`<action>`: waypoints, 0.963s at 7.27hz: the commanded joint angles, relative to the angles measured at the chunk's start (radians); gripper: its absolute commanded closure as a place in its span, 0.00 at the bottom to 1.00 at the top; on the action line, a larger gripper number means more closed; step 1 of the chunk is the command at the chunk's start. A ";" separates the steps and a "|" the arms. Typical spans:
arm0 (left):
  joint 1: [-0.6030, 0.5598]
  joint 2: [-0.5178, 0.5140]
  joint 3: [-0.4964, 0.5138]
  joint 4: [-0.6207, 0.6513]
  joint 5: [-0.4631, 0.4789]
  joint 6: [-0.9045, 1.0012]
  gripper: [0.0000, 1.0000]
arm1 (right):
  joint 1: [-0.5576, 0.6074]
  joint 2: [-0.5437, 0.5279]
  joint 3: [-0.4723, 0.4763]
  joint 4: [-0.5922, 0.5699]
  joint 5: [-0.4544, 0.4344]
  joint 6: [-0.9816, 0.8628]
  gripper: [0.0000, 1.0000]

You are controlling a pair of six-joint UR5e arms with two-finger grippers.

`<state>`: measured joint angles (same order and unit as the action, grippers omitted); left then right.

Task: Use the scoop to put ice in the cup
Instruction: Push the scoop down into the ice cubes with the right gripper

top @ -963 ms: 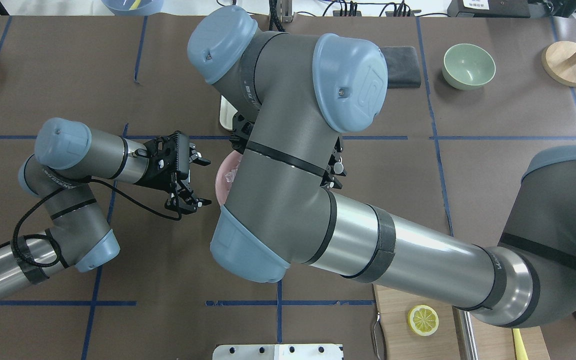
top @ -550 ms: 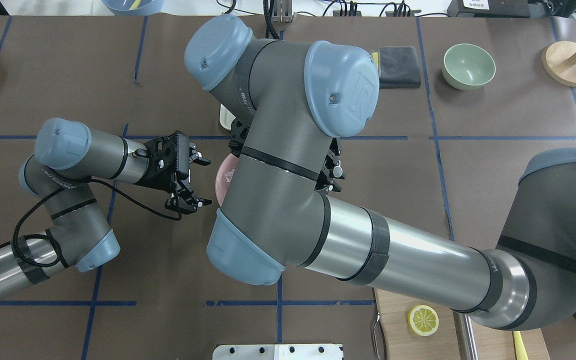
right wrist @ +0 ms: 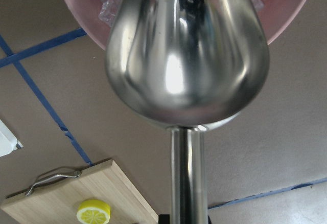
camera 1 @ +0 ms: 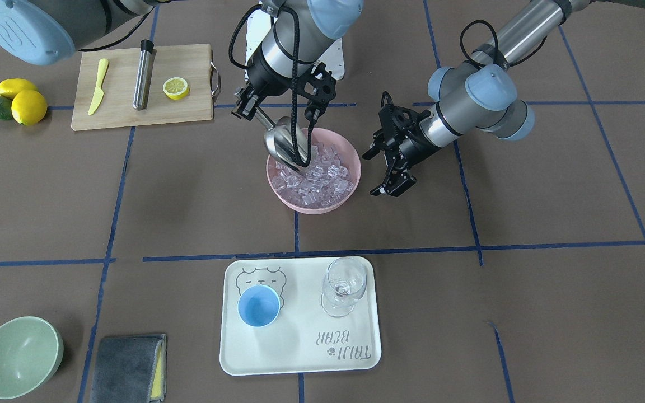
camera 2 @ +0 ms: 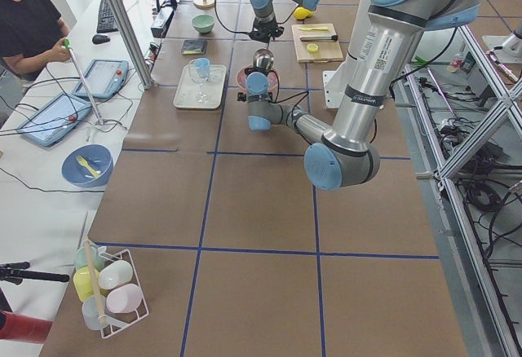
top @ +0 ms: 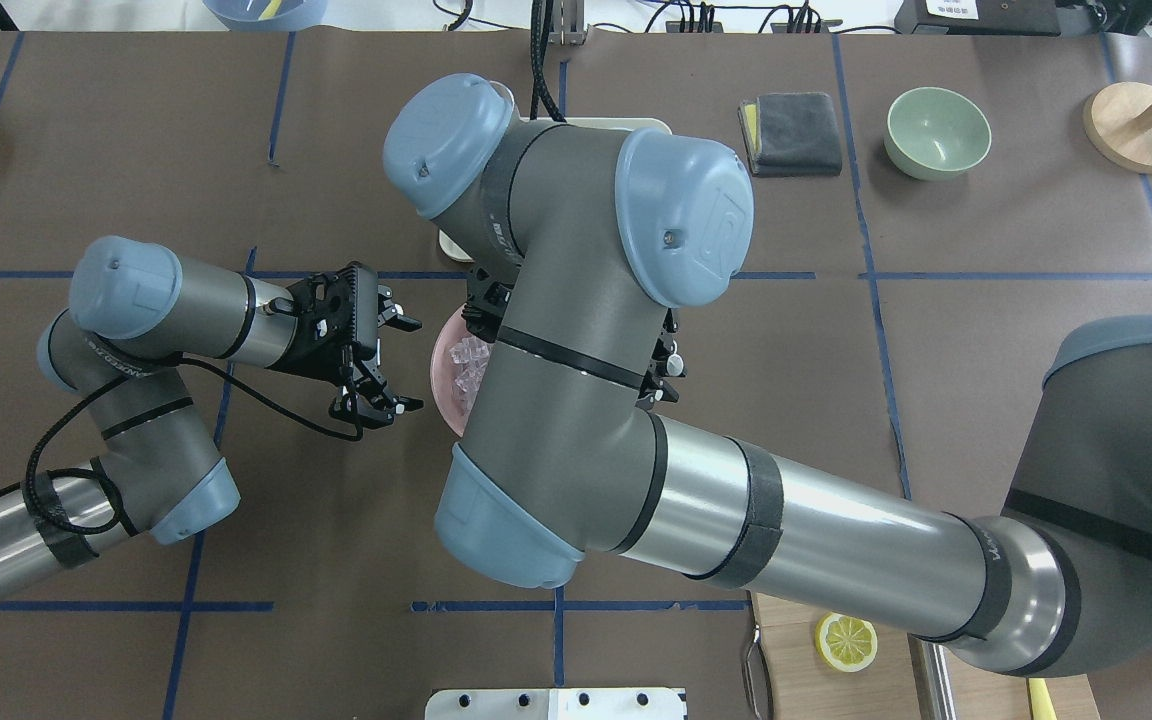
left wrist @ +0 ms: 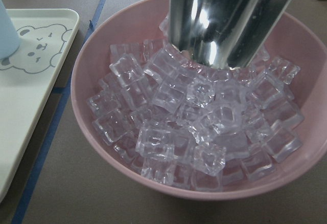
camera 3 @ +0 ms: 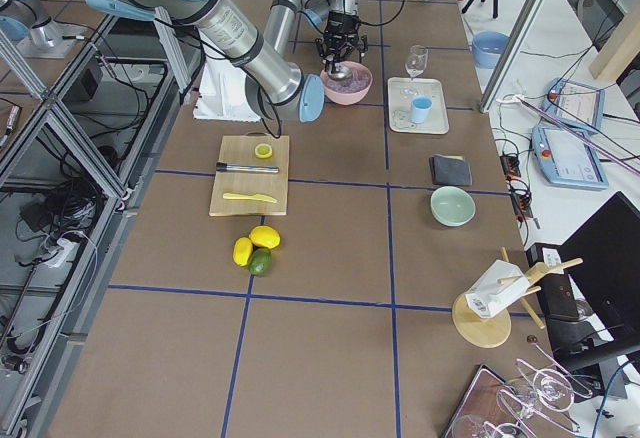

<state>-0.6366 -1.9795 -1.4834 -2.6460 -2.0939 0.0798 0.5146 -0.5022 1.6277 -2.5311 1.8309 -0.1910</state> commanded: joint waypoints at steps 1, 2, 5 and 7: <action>0.000 -0.001 0.000 0.000 0.000 0.000 0.00 | 0.001 -0.024 0.007 0.048 0.007 0.007 1.00; 0.000 0.001 -0.001 0.000 0.000 0.000 0.00 | 0.001 -0.036 0.007 0.078 0.008 0.008 1.00; 0.000 0.001 0.000 0.000 0.000 0.000 0.00 | 0.002 -0.116 0.029 0.184 0.065 0.027 1.00; 0.000 0.005 0.000 0.000 0.000 0.000 0.00 | 0.002 -0.197 0.032 0.335 0.099 0.089 1.00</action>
<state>-0.6366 -1.9774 -1.4836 -2.6461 -2.0939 0.0798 0.5168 -0.6462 1.6563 -2.2922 1.9035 -0.1341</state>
